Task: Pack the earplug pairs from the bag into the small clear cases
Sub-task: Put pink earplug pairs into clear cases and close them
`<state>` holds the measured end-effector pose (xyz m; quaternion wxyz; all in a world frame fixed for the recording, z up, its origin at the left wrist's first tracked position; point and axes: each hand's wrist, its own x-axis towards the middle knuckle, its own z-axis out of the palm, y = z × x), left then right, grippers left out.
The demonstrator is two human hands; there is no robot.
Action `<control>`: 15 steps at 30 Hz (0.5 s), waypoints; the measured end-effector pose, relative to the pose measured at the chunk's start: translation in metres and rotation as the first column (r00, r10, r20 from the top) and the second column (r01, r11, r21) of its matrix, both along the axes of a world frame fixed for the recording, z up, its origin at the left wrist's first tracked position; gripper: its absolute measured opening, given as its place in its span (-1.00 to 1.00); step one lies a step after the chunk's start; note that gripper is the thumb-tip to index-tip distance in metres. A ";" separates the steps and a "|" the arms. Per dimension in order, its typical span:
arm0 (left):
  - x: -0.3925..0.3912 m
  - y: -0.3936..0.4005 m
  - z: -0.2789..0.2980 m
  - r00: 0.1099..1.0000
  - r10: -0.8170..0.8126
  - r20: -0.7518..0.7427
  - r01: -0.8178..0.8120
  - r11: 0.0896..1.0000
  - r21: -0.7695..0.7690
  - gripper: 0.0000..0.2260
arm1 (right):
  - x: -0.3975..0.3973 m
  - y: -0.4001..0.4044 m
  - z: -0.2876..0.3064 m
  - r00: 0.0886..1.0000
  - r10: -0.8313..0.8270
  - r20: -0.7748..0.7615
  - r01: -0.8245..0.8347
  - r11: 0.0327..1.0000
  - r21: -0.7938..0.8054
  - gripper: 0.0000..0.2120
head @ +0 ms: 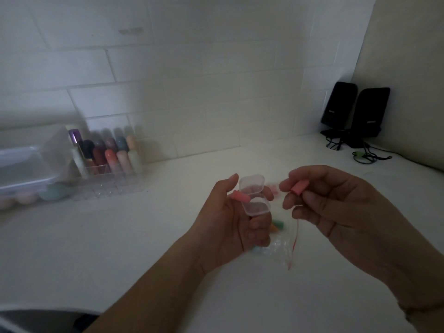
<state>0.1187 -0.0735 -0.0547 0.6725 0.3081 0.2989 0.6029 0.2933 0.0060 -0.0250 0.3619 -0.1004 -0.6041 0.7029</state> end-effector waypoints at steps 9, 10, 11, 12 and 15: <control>0.004 0.003 -0.003 1.000 -0.027 0.009 0.026 0.999 0.027 -0.57 | -0.014 -0.018 -0.011 0.844 -0.530 0.084 0.361 0.677 0.641 -0.86; 0.005 0.003 -0.003 1.000 -0.027 0.011 0.027 0.999 0.029 -0.57 | -0.015 -0.020 -0.013 0.807 -0.590 0.035 0.371 0.551 0.747 -0.91; 0.006 0.003 -0.003 1.000 -0.029 0.010 0.029 0.999 0.037 -0.57 | -0.017 -0.022 -0.013 0.786 -0.618 -0.005 0.366 0.460 0.809 -0.94; 0.006 0.003 -0.003 0.999 -0.033 0.007 0.032 0.998 0.049 -0.57 | -0.018 -0.023 -0.013 0.778 -0.628 -0.025 0.355 0.405 0.842 -0.91; 0.007 0.004 -0.003 0.999 -0.031 -0.013 0.032 0.997 0.070 -0.55 | -0.019 -0.023 -0.013 0.791 -0.611 -0.024 0.311 0.367 0.877 -0.86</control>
